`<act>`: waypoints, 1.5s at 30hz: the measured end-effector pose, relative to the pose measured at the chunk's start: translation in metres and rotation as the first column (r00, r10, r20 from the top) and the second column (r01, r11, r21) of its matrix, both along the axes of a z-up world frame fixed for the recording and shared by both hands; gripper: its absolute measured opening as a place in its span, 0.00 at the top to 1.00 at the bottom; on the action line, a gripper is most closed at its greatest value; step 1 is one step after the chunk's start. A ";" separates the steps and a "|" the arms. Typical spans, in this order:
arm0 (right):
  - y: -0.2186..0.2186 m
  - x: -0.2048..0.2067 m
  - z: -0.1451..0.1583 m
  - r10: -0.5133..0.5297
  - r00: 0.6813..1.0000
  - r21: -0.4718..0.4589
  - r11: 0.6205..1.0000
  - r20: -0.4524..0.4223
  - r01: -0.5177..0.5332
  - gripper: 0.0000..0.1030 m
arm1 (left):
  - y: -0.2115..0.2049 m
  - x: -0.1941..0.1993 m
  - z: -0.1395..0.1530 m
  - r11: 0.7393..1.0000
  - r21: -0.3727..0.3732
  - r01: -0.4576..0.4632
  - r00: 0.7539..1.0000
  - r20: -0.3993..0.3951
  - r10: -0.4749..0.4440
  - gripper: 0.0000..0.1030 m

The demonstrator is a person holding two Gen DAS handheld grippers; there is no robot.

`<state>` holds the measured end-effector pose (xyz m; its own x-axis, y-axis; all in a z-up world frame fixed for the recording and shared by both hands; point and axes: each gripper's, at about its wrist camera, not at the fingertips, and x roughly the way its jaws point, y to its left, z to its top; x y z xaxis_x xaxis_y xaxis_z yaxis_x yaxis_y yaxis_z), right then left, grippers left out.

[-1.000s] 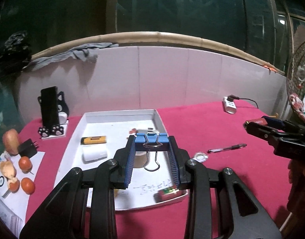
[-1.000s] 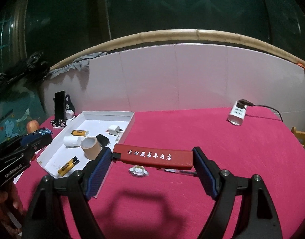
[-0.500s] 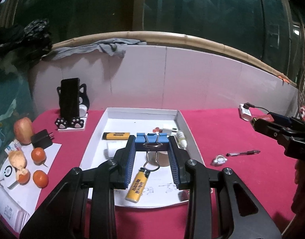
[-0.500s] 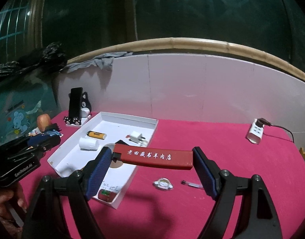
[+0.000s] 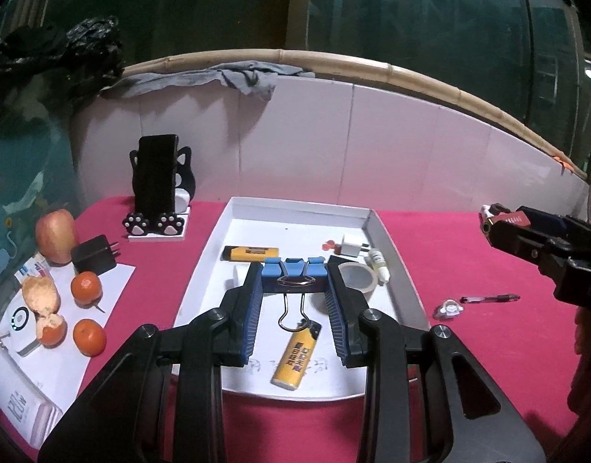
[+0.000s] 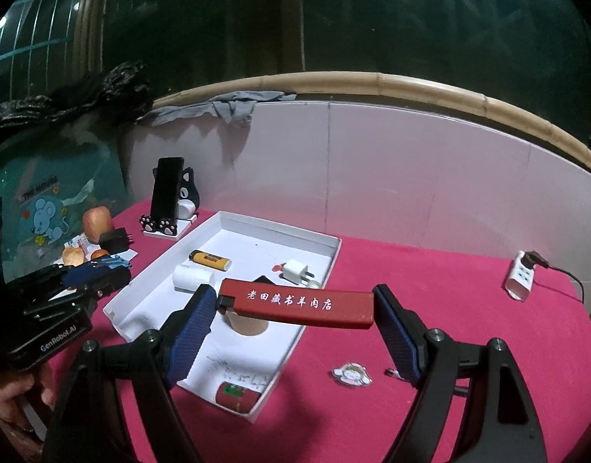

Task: Organize rigid objects
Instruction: 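Carry the blue clip and red box over the white tray, then open left tool to drop the blue clip while right tool releases the red box into the tray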

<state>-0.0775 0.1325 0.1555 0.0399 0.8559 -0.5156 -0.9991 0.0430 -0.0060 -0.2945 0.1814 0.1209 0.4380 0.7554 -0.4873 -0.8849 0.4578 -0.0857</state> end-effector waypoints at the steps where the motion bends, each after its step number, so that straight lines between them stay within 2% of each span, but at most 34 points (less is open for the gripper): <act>1: 0.003 -0.002 0.000 0.005 1.000 -0.001 1.000 0.001 -0.005 0.20 | 0.002 -0.001 -0.001 1.000 -0.003 -0.004 1.000 -0.001 0.004 0.70; 18: 0.056 -0.021 -0.014 0.037 0.999 -0.065 0.997 0.009 -0.037 0.20 | 0.030 -0.001 -0.020 0.998 -0.053 -0.031 0.999 -0.046 0.029 0.70; 31: 0.118 -0.027 -0.046 0.015 0.999 -0.142 0.990 0.033 -0.010 0.20 | 0.067 0.018 -0.045 0.993 -0.117 -0.034 0.995 -0.102 0.022 0.70; 45: 0.144 -0.036 -0.066 0.030 0.998 -0.183 0.983 0.058 -0.019 0.20 | 0.087 0.025 -0.064 0.985 -0.169 -0.041 0.993 -0.118 0.021 0.70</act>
<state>-0.1132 0.2760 0.0894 0.0560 0.7490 -0.6602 -0.9974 0.0114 -0.0716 -0.2691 0.2679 0.0566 0.3493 0.6691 -0.6559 -0.9069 0.4175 -0.0570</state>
